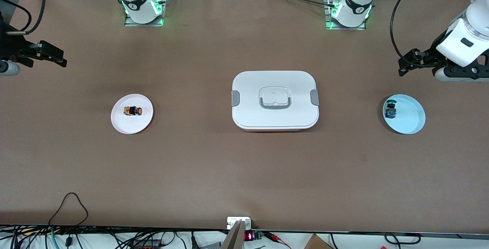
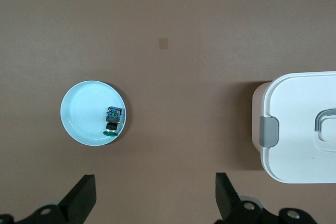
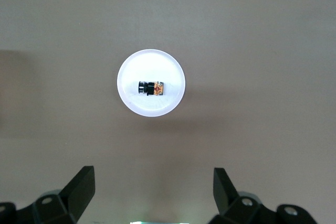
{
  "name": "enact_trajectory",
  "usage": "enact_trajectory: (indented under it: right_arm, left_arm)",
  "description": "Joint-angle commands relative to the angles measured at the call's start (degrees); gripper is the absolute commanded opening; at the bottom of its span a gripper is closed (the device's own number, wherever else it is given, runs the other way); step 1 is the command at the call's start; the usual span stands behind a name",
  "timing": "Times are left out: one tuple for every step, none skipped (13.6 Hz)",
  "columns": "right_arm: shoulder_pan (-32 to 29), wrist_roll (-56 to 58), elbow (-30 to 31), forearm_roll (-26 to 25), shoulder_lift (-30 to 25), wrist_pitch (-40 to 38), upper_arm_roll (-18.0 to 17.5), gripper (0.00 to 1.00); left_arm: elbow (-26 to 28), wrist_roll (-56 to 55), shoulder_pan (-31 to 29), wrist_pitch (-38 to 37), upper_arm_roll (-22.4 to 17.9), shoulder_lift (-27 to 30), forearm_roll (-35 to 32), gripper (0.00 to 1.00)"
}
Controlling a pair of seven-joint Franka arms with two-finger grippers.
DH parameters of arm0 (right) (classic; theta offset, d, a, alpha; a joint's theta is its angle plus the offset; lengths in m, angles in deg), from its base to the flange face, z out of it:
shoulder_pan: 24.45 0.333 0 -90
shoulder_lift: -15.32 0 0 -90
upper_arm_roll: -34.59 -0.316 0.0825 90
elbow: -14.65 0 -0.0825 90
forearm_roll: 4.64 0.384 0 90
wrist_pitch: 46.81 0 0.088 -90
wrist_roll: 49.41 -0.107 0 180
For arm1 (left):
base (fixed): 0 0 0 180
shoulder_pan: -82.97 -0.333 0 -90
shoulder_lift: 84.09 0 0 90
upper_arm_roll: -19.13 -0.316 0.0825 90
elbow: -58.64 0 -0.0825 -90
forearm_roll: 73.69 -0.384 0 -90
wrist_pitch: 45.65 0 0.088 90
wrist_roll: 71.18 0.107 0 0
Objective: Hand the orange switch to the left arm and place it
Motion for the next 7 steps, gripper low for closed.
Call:
enact_trajectory:
  right_arm:
    - [-0.3, -1.0, -1.0, 0.1, -1.0, -1.5, -0.3, 1.00]
    - [-0.3, -0.9, -1.0, 0.0, -1.0, -1.5, -0.3, 1.00]
    - [-0.3, -0.9, -1.0, 0.0, -1.0, -1.5, -0.3, 1.00]
    - [-0.3, -1.0, -1.0, 0.0, -1.0, -1.5, -0.3, 1.00]
    - [-0.3, -1.1, -1.0, 0.0, -0.9, -1.4, -0.3, 1.00]
    - [-0.3, -1.0, -1.0, 0.0, -0.9, -1.5, -0.3, 1.00]
    - [-0.3, -0.4, -0.9, 0.0, -0.4, -1.5, -0.3, 1.00]
  left_arm:
    - [-1.9, 1.2, 0.2, -1.2, -0.2, -0.7, -0.1, 1.00]
    - [-1.9, 1.2, 0.2, -1.2, -0.2, -0.8, -0.1, 1.00]
    - [-1.9, 1.2, 0.2, -1.2, -0.2, -0.7, -0.1, 1.00]
    - [-1.9, 1.2, 0.2, -1.2, -0.2, -0.7, -0.1, 1.00]
    - [-1.9, 1.2, 0.2, -1.2, -0.2, -0.7, -0.1, 1.00]
    - [-1.9, 1.2, 0.2, -1.2, -0.2, -0.7, -0.1, 1.00]
    - [-1.9, 1.2, 0.2, -1.2, -0.2, -0.8, -0.1, 1.00]
